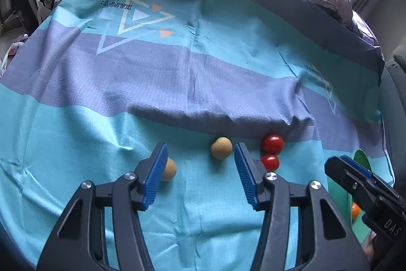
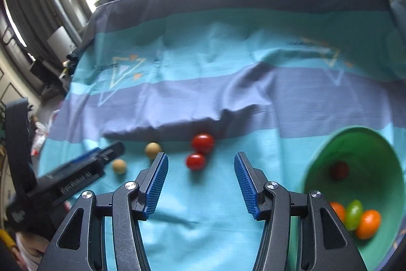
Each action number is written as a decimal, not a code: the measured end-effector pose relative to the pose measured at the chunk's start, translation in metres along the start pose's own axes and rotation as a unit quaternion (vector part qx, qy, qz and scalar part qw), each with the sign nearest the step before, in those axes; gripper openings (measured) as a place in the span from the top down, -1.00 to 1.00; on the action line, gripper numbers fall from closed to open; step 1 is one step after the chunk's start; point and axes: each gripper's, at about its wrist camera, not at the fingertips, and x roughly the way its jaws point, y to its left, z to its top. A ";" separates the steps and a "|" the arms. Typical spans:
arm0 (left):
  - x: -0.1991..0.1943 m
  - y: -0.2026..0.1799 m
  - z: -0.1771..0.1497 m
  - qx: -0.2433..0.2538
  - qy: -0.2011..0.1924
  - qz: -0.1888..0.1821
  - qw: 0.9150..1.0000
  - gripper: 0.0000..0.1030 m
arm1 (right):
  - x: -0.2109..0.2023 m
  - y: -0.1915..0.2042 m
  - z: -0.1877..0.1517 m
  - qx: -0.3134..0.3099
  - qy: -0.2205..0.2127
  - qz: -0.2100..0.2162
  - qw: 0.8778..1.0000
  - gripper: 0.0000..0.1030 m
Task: Organize fruits
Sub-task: 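Move both grippers to the two tan round fruits and close on them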
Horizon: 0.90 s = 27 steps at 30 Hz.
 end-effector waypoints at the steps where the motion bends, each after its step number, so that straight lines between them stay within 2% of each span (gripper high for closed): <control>1: 0.002 -0.001 0.000 0.003 0.002 0.000 1.000 0.04 | 0.007 0.003 0.005 0.002 0.005 0.006 1.000 -0.07; 5: 0.019 -0.002 0.001 0.005 0.021 -0.001 1.000 0.23 | 0.038 0.015 0.016 0.023 0.038 0.036 0.998 -0.05; 7: 0.026 0.000 0.001 0.003 0.040 -0.005 0.999 0.30 | 0.051 0.018 0.019 0.029 0.063 0.059 0.996 0.08; 10: 0.027 0.010 0.003 -0.004 0.049 0.005 0.999 0.31 | 0.063 0.015 0.020 0.055 0.074 0.066 0.994 0.10; 14: 0.018 0.024 0.005 -0.020 0.045 0.020 0.999 0.31 | 0.078 0.027 0.020 0.036 0.102 0.090 0.990 0.18; 17: 0.018 0.026 0.005 -0.019 0.044 0.030 0.998 0.31 | 0.088 0.042 0.020 0.017 0.112 0.086 0.990 0.18; 19: 0.022 0.025 0.003 -0.014 0.052 0.046 0.997 0.31 | 0.099 0.047 0.019 0.017 0.126 0.081 0.989 0.18; 23: 0.031 0.023 -0.002 -0.005 0.073 0.051 0.996 0.30 | 0.116 0.051 0.016 0.017 0.150 0.082 0.985 0.18; 25: 0.034 0.023 -0.003 -0.004 0.075 0.065 0.995 0.30 | 0.122 0.053 0.014 0.013 0.155 0.070 0.985 0.18; 27: 0.039 0.027 -0.004 -0.012 0.083 0.063 0.994 0.30 | 0.127 0.055 0.013 0.011 0.157 0.059 0.986 0.18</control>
